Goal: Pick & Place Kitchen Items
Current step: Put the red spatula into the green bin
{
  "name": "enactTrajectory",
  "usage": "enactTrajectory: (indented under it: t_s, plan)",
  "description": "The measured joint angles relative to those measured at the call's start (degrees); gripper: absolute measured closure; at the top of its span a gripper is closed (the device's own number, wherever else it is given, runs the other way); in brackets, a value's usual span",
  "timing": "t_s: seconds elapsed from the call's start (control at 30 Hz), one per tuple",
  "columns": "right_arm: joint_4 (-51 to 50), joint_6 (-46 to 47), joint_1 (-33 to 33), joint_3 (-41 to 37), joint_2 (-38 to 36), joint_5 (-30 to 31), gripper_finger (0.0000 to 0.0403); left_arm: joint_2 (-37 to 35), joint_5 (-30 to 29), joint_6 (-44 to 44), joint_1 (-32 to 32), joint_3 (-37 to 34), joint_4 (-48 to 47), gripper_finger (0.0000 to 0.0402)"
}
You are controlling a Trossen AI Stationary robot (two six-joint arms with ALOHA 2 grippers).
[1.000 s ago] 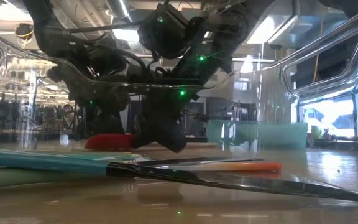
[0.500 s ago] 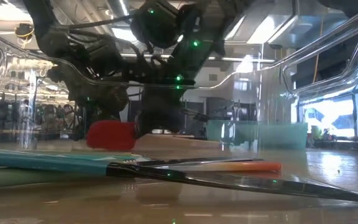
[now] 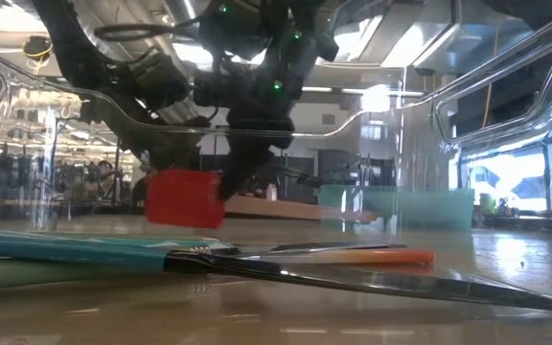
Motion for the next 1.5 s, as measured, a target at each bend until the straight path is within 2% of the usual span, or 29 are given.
enactTrajectory:
  t_s: [0.13,0.27,0.37,0.6,0.77,0.9,1.07,1.23,1.4,1.5]
  plan:
    - [-2.3,0.2,-0.3,0.0,0.0,-0.8,0.0387,0.0,11.7,9.5,2.5,0.0,-1.6,0.0272]
    - [-2.5,0.2,-0.4,0.0,0.0,-1.0,0.0387,-0.1,24.6,18.2,2.3,0.1,-4.2,0.024]
    - [-2.7,0.3,-0.7,0.0,0.0,-1.2,0.0387,-0.1,28.4,21.1,0.5,0.1,-4.8,0.0212]
    - [-3.2,1.3,-1.6,0.0,0.0,-1.6,0.0387,-0.2,23.2,25.4,-5.1,0.1,-1.6,0.0163]
    - [-3.3,2.3,-2.1,0.0,0.0,-2.9,0.0387,-0.3,10.6,29.2,-9.4,0.8,-1.6,0.0162]
    - [-3.4,2.3,-2.1,0.0,0.0,-2.7,0.0387,-0.1,5.9,29.5,-10.9,0.8,-1.2,0.0161]
    - [-3.6,2.3,-2.2,0.0,0.1,-2.7,0.0387,-1.0,3.7,29.2,-11.0,0.8,-3.3,0.0161]
    - [-4.0,2.7,-2.7,0.0,0.1,-2.7,0.0387,-4.0,1.7,28.4,-7.9,0.7,-4.1,0.0163]
    - [-4.6,2.8,-3.4,0.0,0.1,-2.5,0.0387,-8.6,7.6,27.9,-5.4,0.7,-5.1,0.0163]
    - [-4.5,3.2,-3.7,0.0,0.1,-2.5,0.0387,-10.3,9.5,28.3,-6.9,0.8,-5.5,0.0159]
